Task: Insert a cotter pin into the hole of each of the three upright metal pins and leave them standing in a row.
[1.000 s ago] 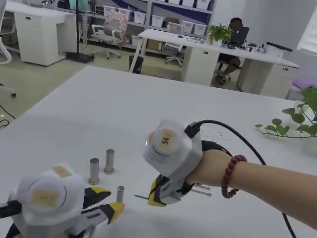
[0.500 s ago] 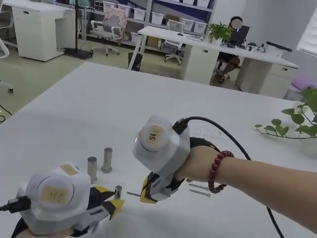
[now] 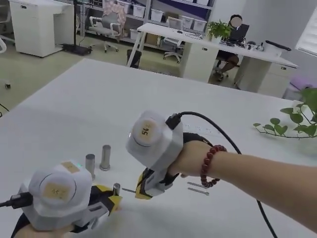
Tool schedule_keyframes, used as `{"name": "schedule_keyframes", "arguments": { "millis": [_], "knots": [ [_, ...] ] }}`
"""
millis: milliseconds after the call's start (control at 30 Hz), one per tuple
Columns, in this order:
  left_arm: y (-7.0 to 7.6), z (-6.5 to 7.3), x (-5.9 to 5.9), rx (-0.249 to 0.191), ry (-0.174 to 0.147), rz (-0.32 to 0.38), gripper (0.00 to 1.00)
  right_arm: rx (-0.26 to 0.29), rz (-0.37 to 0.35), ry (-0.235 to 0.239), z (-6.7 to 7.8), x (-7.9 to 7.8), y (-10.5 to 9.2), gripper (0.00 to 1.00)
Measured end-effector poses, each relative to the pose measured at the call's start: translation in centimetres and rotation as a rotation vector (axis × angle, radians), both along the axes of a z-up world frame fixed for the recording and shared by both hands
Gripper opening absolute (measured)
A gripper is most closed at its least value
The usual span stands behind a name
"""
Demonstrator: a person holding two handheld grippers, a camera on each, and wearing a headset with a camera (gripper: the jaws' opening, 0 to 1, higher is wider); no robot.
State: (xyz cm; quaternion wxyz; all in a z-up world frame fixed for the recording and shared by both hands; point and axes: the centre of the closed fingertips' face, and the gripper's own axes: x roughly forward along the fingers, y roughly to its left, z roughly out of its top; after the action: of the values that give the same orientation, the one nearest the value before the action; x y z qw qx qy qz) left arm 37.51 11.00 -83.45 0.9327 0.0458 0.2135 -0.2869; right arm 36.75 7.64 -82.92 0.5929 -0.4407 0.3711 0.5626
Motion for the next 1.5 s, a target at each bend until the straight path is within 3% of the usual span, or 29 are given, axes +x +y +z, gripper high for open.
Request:
{"name": "schedule_keyframes", "arguments": {
  "millis": [533, 1500],
  "knots": [
    [0.0, -0.1, 0.2, -0.014, -0.012, 0.0, 0.07, -0.013, 0.02, -0.003, 0.0, 0.0, 0.2, 0.03],
    [0.0, -0.1, 0.3, -0.022, -0.018, -0.013, 0.07, 0.027, 0.026, -0.009, 0.9, 0.0, 2.1, 0.04]
  ]
}}
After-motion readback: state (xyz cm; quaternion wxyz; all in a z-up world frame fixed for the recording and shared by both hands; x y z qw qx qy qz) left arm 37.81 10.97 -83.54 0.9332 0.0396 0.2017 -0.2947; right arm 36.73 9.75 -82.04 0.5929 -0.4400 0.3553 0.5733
